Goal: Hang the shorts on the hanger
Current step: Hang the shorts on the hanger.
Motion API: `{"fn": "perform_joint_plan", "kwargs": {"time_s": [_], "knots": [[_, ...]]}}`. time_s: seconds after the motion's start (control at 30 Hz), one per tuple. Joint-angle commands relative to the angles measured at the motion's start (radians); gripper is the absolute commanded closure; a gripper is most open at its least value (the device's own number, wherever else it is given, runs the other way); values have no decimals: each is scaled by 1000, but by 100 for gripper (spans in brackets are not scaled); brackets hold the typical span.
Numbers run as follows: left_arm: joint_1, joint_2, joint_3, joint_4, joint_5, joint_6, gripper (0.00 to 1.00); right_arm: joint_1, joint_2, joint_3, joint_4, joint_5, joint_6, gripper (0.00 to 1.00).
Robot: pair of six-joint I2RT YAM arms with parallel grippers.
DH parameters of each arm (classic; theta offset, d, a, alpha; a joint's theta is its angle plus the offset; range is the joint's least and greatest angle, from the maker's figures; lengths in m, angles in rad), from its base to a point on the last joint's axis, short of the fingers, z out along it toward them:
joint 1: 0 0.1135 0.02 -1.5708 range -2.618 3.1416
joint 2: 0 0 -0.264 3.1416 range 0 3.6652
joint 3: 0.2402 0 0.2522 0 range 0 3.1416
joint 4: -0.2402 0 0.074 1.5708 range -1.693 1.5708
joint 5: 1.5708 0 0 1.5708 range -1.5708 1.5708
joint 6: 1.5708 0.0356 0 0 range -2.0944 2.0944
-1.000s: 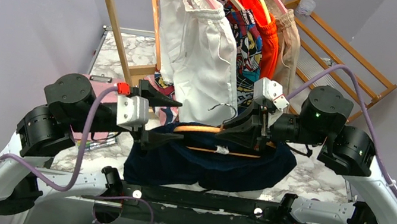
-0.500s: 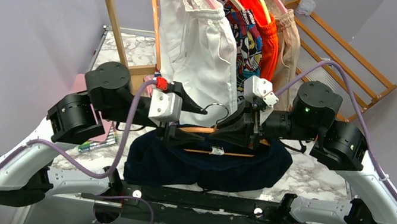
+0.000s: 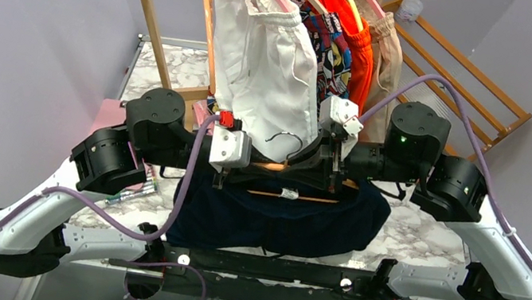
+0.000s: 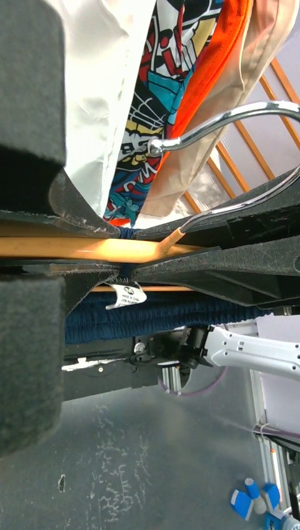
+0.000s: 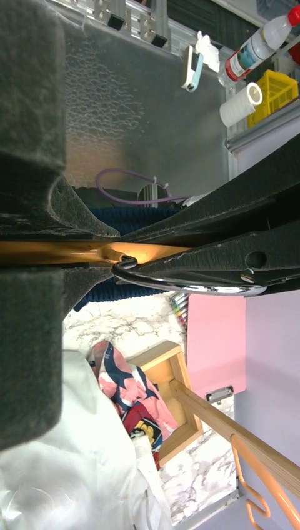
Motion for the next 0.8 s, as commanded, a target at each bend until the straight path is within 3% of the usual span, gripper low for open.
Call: {"fn": "perform_joint_plan", "kwargs": {"time_s": [0.0,0.13,0.23,0.53,0.77], "knots": [[3,-9,-13,-5,-76,43,100,8,-21,35,43,-53,1,97],[2,-17,-17,0,-74,49,100,9,-4,73,-27,-43,13,59],[2,-24,-17,0,-59,51,100,9,-15,78,-58,-3,22,42],[3,-74,-34,0,-31,53,100,8,-45,110,-182,111,24,38],[3,-74,-10,0,4,48,100,9,-29,86,-187,3,26,38]]}}
